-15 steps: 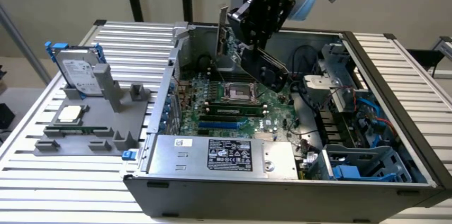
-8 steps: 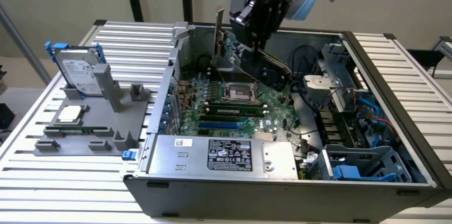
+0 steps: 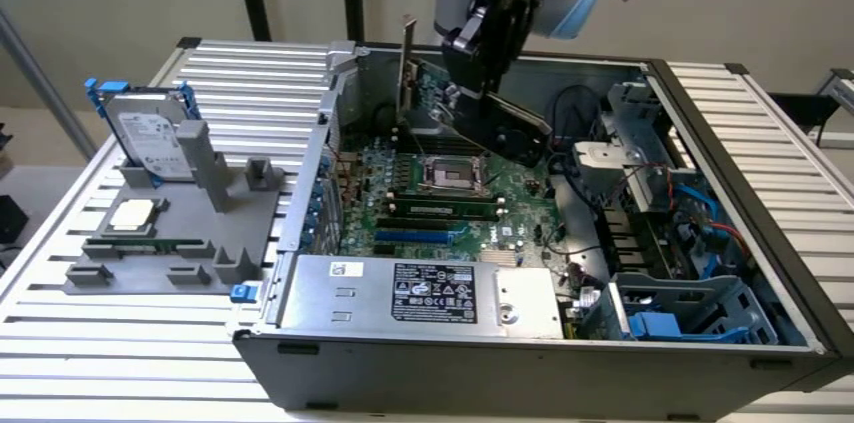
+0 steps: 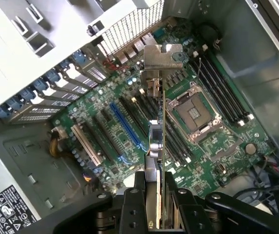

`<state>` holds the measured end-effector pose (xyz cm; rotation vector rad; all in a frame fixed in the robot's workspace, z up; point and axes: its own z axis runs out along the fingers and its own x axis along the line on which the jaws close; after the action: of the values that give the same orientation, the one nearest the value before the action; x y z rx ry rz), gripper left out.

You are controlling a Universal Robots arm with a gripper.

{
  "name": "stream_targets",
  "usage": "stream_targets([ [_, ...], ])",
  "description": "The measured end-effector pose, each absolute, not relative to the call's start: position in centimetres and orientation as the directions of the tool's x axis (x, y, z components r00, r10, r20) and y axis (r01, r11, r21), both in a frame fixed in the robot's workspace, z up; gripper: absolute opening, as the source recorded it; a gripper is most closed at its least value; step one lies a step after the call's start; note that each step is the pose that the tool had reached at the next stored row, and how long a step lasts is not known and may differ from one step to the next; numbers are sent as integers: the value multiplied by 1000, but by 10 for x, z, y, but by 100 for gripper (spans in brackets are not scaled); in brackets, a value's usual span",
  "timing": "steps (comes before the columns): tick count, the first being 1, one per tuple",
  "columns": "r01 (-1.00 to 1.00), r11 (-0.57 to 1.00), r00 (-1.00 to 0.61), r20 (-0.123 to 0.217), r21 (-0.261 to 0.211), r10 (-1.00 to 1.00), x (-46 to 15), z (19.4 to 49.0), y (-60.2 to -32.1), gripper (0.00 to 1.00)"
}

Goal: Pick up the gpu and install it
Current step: 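Insert the gpu into the slot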

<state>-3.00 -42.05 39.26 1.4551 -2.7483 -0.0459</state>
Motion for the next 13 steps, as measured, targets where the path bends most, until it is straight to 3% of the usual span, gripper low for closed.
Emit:
stream_targets([
  [13, -935, 353, -353, 2, 48, -936, -30, 385, -421, 27],
])
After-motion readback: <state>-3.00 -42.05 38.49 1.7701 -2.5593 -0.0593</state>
